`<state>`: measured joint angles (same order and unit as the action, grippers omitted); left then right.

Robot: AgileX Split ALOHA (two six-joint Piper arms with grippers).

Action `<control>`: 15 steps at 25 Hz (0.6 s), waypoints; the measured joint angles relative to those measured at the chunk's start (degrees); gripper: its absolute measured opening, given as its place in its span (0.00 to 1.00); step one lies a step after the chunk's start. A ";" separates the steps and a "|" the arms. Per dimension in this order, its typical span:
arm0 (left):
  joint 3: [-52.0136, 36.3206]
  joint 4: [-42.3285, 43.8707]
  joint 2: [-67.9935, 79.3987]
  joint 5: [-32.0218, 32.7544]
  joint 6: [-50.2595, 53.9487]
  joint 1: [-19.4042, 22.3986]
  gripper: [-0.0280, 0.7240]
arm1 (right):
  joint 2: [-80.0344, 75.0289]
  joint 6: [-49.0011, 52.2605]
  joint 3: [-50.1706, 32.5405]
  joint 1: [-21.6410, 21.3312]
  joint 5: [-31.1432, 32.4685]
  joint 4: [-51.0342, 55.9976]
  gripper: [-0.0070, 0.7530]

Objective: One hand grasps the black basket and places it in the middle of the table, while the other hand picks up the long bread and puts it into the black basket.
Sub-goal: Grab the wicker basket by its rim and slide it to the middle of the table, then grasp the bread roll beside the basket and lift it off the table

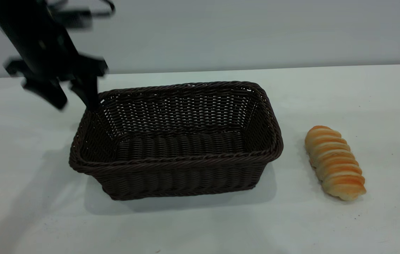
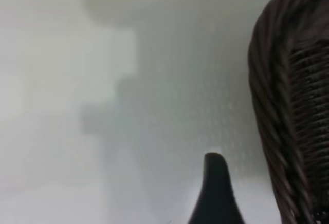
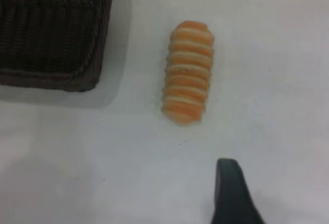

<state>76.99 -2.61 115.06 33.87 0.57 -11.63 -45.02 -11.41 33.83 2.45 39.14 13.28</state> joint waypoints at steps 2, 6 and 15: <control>0.00 1.06 -3.72 0.94 0.44 0.00 0.81 | -0.66 -0.38 0.00 0.00 -0.88 1.43 0.59; 0.00 1.63 -11.31 2.62 0.62 0.00 0.77 | -6.90 -6.56 0.00 0.00 -4.64 9.42 0.59; 0.00 2.20 -24.49 8.89 0.75 0.00 0.76 | -35.44 -32.30 6.83 0.00 -12.89 33.96 0.59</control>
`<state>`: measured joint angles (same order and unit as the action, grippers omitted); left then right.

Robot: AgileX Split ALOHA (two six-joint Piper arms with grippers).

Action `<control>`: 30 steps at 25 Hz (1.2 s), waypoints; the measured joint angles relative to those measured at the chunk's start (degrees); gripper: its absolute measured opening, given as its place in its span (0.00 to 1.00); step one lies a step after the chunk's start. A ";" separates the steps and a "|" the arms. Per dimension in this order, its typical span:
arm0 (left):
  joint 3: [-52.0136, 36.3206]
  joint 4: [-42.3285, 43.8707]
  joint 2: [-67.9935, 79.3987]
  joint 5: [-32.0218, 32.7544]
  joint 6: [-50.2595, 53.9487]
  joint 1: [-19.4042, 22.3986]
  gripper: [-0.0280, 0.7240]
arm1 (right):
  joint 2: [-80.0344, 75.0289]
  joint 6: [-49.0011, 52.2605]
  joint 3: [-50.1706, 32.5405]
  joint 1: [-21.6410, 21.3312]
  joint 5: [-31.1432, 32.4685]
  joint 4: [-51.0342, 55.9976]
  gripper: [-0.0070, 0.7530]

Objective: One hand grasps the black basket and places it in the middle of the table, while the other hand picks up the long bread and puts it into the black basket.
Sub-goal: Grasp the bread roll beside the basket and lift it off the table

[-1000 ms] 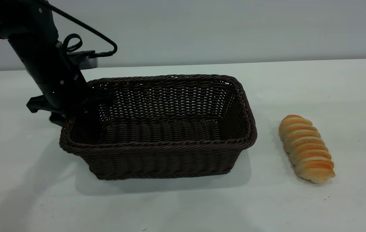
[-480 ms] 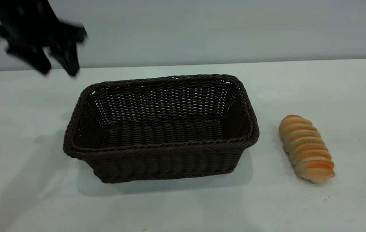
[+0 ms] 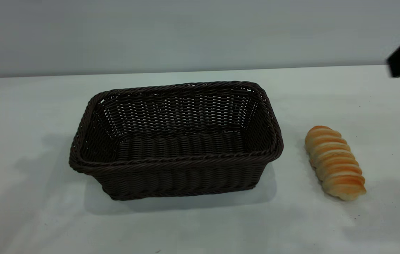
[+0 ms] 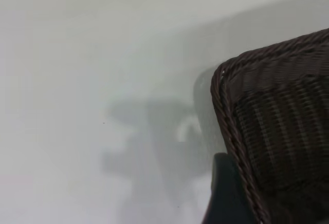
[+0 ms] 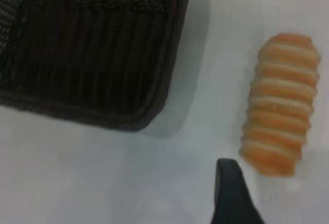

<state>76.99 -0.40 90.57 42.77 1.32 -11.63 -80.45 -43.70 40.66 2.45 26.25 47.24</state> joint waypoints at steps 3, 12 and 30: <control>0.00 0.00 -3.11 2.11 0.00 0.00 0.76 | -9.39 -3.94 3.01 0.00 -2.89 2.86 0.59; -0.09 0.87 -5.08 6.15 -0.24 0.00 0.76 | -29.76 -18.38 8.70 0.00 -9.97 15.86 0.59; -0.09 1.31 -5.08 10.06 -0.38 0.00 0.76 | -40.64 -44.47 9.67 2.76 -14.62 44.26 0.10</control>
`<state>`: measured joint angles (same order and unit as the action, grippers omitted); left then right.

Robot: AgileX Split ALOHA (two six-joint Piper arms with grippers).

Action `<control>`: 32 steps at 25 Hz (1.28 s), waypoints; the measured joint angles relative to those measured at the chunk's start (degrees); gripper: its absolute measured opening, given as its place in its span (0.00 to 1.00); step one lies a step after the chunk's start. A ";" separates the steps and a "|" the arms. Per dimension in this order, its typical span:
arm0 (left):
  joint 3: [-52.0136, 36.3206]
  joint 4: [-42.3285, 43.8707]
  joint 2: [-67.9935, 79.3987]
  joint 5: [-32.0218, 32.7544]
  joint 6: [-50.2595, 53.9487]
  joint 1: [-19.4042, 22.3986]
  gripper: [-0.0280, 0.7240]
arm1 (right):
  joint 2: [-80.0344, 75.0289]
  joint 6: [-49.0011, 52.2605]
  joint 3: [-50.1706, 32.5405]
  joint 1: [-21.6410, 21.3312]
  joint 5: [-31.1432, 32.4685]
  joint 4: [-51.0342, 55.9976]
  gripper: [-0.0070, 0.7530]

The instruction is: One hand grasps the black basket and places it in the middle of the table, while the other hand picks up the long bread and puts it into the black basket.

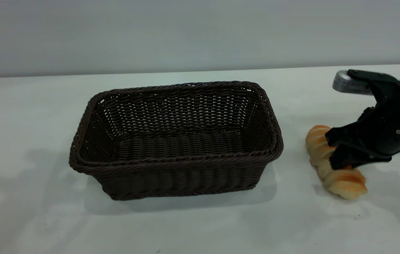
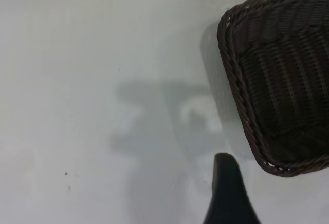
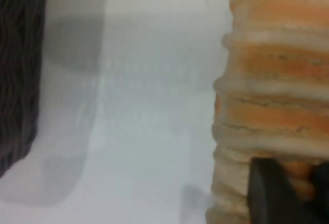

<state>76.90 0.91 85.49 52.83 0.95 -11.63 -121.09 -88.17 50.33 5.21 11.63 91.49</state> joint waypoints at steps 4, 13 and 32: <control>0.00 0.02 0.00 0.42 0.00 0.00 0.76 | 7.55 0.87 0.16 0.00 -0.76 0.19 0.06; 0.00 0.14 -0.11 0.64 0.00 0.00 0.76 | 15.94 1.89 4.83 6.00 18.54 4.20 0.08; 0.00 1.45 -0.12 2.74 0.03 0.00 0.76 | 19.18 34.43 6.92 7.42 9.83 -30.97 0.62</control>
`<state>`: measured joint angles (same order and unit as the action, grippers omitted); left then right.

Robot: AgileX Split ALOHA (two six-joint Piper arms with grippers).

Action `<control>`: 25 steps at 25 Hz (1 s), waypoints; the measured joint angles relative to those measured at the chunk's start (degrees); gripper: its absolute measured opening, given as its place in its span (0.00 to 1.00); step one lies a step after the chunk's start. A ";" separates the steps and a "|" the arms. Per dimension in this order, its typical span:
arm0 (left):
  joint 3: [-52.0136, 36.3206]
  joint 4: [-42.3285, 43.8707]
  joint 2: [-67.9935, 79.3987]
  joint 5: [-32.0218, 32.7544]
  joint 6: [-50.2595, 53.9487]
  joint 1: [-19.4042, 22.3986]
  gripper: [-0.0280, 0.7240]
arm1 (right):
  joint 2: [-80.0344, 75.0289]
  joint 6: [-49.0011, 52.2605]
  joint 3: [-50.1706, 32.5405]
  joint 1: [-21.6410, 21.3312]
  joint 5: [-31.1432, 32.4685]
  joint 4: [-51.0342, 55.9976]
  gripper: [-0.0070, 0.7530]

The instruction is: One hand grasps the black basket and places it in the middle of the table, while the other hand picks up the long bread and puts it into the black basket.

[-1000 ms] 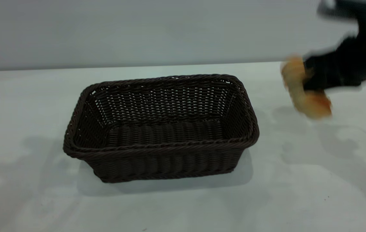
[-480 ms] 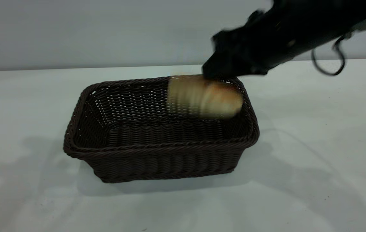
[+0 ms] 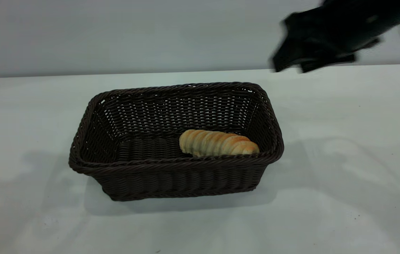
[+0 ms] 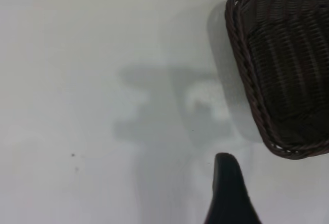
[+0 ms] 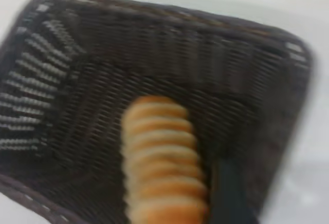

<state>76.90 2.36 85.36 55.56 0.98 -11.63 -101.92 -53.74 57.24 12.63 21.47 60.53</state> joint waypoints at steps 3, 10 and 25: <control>0.00 1.28 0.00 1.37 -0.06 0.00 0.76 | 2.29 19.98 0.02 -4.66 6.52 -20.44 0.58; 0.00 1.95 -0.16 8.96 0.07 0.00 0.76 | 9.96 51.17 0.02 -7.19 24.31 -58.87 0.54; -10.82 2.81 -25.93 10.80 -0.21 -0.10 0.76 | 52.49 54.14 -11.66 -7.37 39.33 -62.28 0.54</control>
<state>66.08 5.17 59.43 66.37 0.77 -11.73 -49.42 0.41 45.59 5.26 60.80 -1.75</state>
